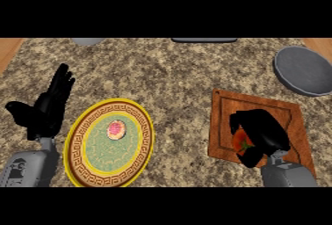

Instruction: Pick the tomato from the cutting board and place it in the pan

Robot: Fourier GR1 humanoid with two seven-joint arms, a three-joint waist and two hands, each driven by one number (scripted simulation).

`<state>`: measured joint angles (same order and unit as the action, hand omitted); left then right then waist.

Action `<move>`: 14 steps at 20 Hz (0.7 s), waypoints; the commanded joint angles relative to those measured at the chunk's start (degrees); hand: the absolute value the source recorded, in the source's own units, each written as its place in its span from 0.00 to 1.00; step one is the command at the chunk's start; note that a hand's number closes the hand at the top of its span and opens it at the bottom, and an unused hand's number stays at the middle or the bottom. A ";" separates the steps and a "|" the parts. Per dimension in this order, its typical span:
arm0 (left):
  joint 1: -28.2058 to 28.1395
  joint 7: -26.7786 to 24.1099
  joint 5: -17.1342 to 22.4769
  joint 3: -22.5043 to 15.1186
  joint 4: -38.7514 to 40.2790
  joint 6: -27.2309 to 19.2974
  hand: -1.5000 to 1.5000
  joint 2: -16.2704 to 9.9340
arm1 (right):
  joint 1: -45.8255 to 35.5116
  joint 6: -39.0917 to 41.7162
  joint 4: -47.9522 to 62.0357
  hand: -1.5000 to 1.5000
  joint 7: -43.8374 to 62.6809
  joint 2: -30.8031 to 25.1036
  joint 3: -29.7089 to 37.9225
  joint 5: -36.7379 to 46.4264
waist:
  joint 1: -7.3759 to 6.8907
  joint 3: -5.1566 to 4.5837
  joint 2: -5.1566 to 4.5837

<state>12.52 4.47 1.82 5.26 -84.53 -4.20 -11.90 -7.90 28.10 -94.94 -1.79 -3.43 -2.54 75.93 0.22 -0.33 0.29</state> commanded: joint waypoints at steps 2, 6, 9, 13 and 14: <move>-1.35 -0.96 -0.22 -0.39 0.08 0.70 0.50 0.01 | -3.70 -6.56 -9.90 1.00 12.69 3.30 -1.31 -3.52 | -0.09 0.31 0.07; 1.54 1.55 -0.73 -1.35 -0.70 -0.75 0.50 1.51 | -8.81 -8.86 -10.55 1.00 17.41 3.38 2.42 -7.75 | -0.21 0.35 -0.16; 0.85 -0.20 -0.19 0.37 1.29 0.80 0.50 -0.28 | -14.40 -9.05 -10.15 1.00 19.10 3.24 7.45 -7.41 | -0.32 0.32 -0.29; 3.07 0.42 -1.43 0.03 2.91 -0.47 0.50 0.35 | -16.47 -11.26 -7.60 1.00 15.71 1.74 16.24 -16.60 | -0.09 0.36 -0.38; 1.20 -1.37 -1.20 -0.76 1.59 -0.39 0.50 1.65 | -19.71 -10.76 -7.50 1.00 18.37 2.47 18.08 -17.74 | -0.32 0.35 -0.33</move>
<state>14.27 4.37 1.10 5.22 -82.83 -4.20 -11.41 -23.13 18.53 -103.51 15.56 -1.01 8.96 63.60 0.00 0.00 -0.01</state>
